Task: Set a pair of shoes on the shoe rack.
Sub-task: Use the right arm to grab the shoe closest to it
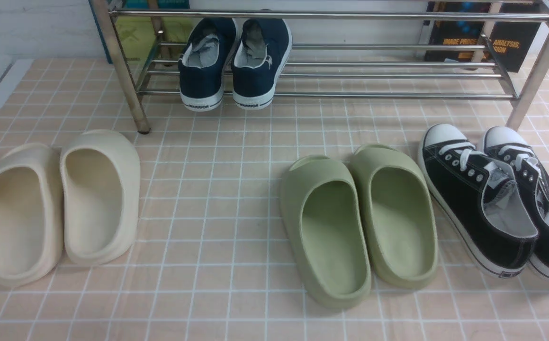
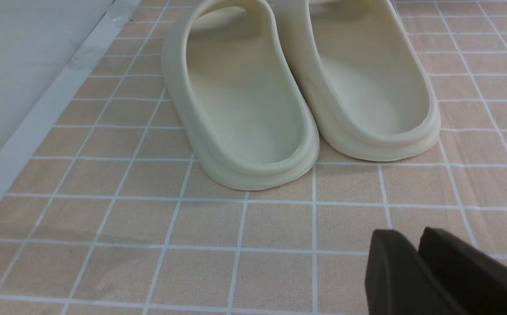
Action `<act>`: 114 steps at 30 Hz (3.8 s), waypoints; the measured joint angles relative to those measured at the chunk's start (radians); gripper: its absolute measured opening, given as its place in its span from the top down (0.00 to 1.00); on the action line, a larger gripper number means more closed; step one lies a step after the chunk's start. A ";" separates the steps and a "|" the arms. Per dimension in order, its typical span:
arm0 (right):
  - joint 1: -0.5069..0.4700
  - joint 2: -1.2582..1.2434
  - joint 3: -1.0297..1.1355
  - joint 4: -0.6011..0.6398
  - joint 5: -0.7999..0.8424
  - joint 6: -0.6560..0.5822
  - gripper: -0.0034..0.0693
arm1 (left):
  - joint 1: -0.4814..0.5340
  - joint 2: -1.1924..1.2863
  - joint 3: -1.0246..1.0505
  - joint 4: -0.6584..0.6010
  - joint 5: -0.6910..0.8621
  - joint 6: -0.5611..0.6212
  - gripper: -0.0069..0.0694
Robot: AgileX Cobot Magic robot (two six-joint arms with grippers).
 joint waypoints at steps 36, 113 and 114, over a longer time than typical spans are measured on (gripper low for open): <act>0.000 0.000 0.000 0.000 0.000 0.000 0.63 | 0.000 0.000 0.000 0.015 0.001 0.000 0.72; 0.000 0.000 0.006 0.467 -0.204 0.344 0.63 | 0.000 0.000 0.000 0.023 0.001 0.000 0.64; 0.000 0.000 0.006 0.449 -0.201 0.330 0.63 | 0.000 0.000 0.000 0.023 0.001 0.000 0.64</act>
